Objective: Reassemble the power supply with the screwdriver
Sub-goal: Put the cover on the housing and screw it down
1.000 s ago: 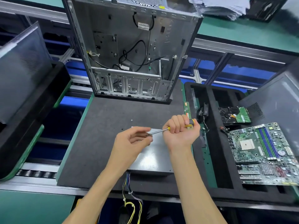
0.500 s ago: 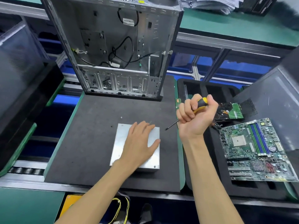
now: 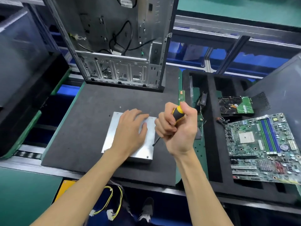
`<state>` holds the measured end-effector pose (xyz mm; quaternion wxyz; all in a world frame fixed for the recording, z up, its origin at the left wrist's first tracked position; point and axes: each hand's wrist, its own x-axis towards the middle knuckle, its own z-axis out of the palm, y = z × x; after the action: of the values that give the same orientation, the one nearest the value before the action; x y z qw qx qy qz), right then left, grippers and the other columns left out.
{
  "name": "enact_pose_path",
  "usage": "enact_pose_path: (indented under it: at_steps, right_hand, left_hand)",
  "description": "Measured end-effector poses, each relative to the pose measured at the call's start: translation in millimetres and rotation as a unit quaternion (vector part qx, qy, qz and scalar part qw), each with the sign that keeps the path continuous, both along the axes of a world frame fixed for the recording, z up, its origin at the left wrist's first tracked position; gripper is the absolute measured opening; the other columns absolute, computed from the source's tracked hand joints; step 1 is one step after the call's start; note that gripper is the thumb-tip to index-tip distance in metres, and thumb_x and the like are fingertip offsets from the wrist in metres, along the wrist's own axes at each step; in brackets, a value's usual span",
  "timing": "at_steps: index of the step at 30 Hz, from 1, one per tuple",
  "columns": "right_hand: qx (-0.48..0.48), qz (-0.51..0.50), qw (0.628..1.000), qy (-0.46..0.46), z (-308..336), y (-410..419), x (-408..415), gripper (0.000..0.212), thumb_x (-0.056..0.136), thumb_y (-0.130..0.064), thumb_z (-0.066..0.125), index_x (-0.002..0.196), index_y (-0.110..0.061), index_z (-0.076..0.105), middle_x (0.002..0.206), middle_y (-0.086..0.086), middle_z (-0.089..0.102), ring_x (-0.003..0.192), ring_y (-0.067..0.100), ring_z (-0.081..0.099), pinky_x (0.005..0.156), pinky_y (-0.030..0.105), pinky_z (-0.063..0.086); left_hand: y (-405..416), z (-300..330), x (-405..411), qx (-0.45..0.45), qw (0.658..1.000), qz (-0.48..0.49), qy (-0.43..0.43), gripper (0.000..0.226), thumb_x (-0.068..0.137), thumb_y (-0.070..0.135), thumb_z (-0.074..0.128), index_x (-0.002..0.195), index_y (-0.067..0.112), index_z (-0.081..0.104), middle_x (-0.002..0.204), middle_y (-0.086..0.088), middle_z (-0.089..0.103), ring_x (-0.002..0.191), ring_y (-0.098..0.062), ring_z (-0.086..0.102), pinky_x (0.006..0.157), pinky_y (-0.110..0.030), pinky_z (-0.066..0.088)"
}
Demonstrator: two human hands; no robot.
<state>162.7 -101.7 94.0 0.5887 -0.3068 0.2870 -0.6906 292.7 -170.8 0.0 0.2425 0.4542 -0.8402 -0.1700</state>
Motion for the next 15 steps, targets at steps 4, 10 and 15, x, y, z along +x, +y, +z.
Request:
enact_pose_path:
  at_steps: [4,10,15]
  right_hand:
    - [-0.005,0.045,0.999,0.023,-0.9,12.8,4.6,0.040,0.088,-0.046,0.039,0.055,-0.023,0.040,0.045,-0.009,0.020,0.041,0.007,0.014,0.043,0.017,0.013]
    - [0.007,0.075,0.996,0.049,-7.5,15.8,14.3,0.039,0.085,-0.047,0.040,0.053,-0.024,0.036,0.044,-0.010,0.019,0.042,0.008,0.011,0.043,0.021,0.010]
    - [0.006,0.080,0.995,0.059,-14.1,13.0,16.6,0.040,0.087,-0.046,0.039,0.055,-0.023,0.033,0.044,-0.010,0.020,0.041,0.008,0.013,0.043,0.021,0.011]
  left_hand:
    - [18.4,5.5,6.6,0.026,0.998,0.034,-0.042,0.040,0.099,0.017,0.059,0.138,0.010,0.059,0.147,-0.016,0.051,0.141,-0.035,0.042,0.118,-0.042,0.029]
    - [35.7,9.9,8.6,0.043,0.997,0.033,-0.055,0.047,0.098,0.013,0.051,0.144,0.006,0.052,0.160,-0.015,0.035,0.150,-0.030,0.030,0.126,-0.039,0.015]
    - [35.8,7.9,6.8,0.023,0.997,0.040,-0.057,0.044,0.093,0.011,0.058,0.136,0.002,0.058,0.155,-0.018,0.042,0.147,-0.033,0.037,0.124,-0.045,0.022]
